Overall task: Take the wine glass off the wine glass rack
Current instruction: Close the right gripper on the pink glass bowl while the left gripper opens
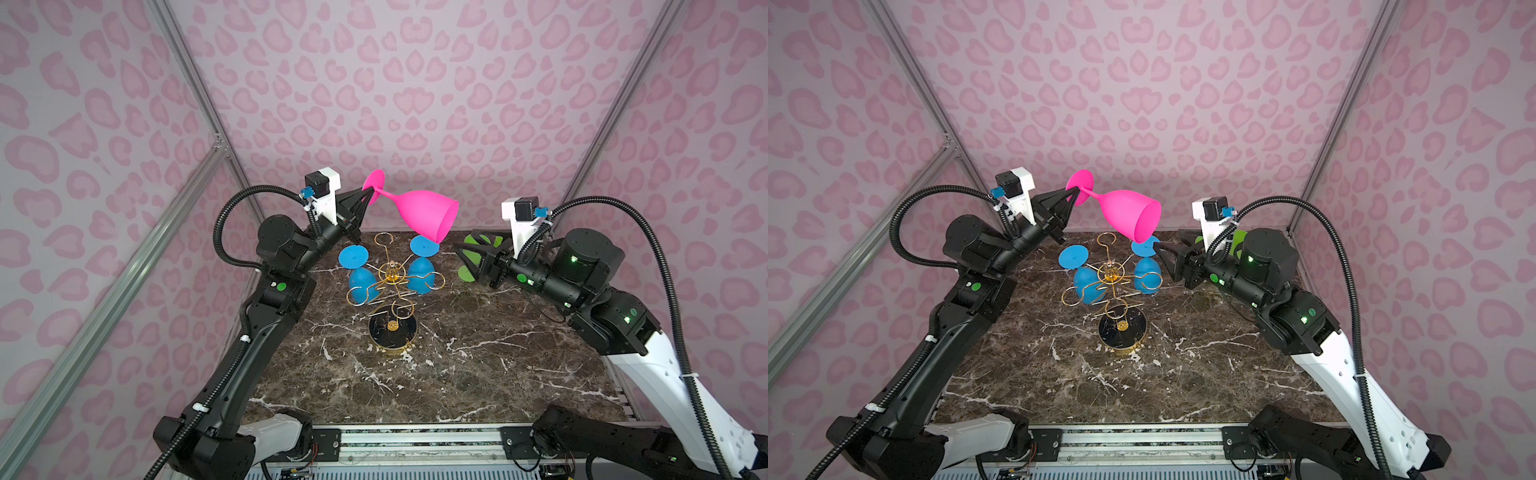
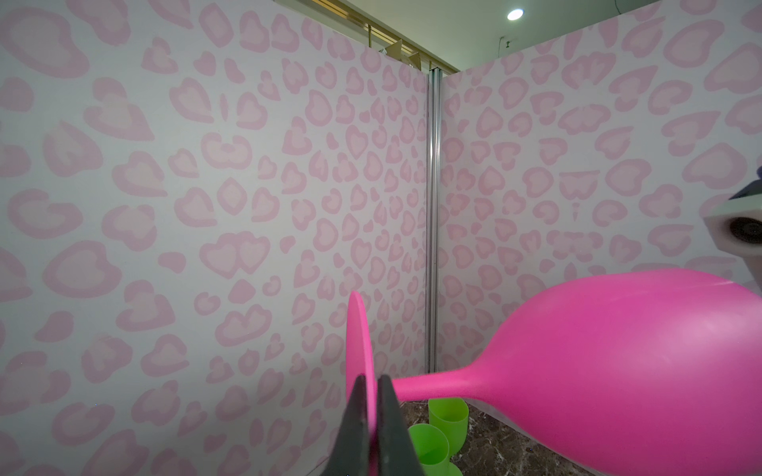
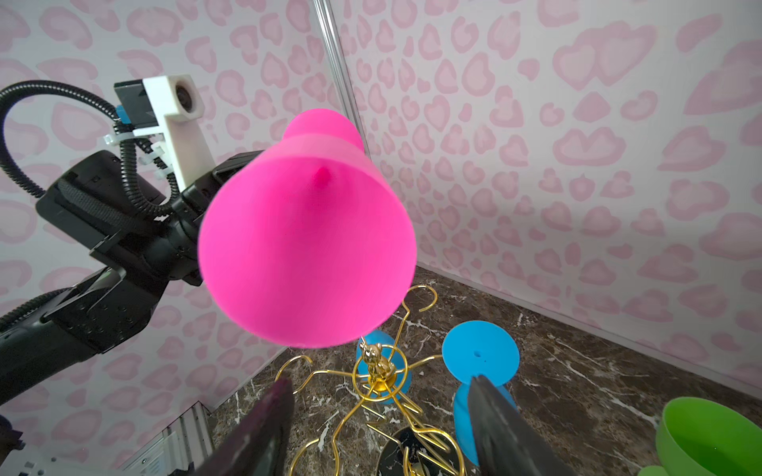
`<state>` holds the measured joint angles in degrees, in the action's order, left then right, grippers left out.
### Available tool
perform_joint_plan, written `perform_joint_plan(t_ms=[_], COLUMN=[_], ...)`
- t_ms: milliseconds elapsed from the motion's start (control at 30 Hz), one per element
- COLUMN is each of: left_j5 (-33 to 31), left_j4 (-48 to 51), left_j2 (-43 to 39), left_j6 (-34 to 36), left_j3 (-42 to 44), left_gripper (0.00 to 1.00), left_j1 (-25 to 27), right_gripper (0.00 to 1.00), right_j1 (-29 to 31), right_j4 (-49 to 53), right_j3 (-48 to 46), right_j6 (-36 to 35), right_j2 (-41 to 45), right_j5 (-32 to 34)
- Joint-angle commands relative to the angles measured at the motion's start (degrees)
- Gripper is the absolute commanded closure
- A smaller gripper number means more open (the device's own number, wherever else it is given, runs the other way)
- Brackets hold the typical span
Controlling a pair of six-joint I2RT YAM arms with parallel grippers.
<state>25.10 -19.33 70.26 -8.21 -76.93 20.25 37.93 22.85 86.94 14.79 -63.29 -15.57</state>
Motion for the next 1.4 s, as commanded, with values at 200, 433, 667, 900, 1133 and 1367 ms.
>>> perform_joint_plan(t_ms=[200, 433, 667, 900, 1133, 1367], left_j5=[0.8, 2.2, 2.8, 2.8, 2.5, 1.9], left_j4=[-2.7, -3.2, -3.2, -2.6, -2.5, 1.0], left_j2=[-1.1, -1.1, -0.7, 0.2, 0.5, 0.4], left_j6=[-1.9, -3.2, -4.3, -6.3, -6.0, -4.5], left_j3=[2.4, 2.6, 2.6, 1.8, 1.7, 0.3], left_gripper=[0.97, 0.97, 0.97, 0.97, 0.89, 0.57], left_j1=[-0.2, -0.3, -0.4, -0.5, -0.7, -1.0], right_gripper=[0.33, 0.43, 0.56, 0.80, 1.00, 1.00], right_j1=[-3.0, -4.3, -5.6, -5.6, -5.5, -9.2], right_j4=[-6.3, -9.7, -11.5, -12.3, -12.6, -8.8], right_j3=[2.5, 2.5, 5.6, 7.3, 7.3, 7.7], right_j6=[1.3, 2.2, 3.9, 6.9, 8.6, 8.8], right_j2=[-4.0, -6.7, -11.1, -13.8, -14.1, -11.8], right_j5=[-5.2, -6.1, -9.7, -12.2, -12.7, -11.7])
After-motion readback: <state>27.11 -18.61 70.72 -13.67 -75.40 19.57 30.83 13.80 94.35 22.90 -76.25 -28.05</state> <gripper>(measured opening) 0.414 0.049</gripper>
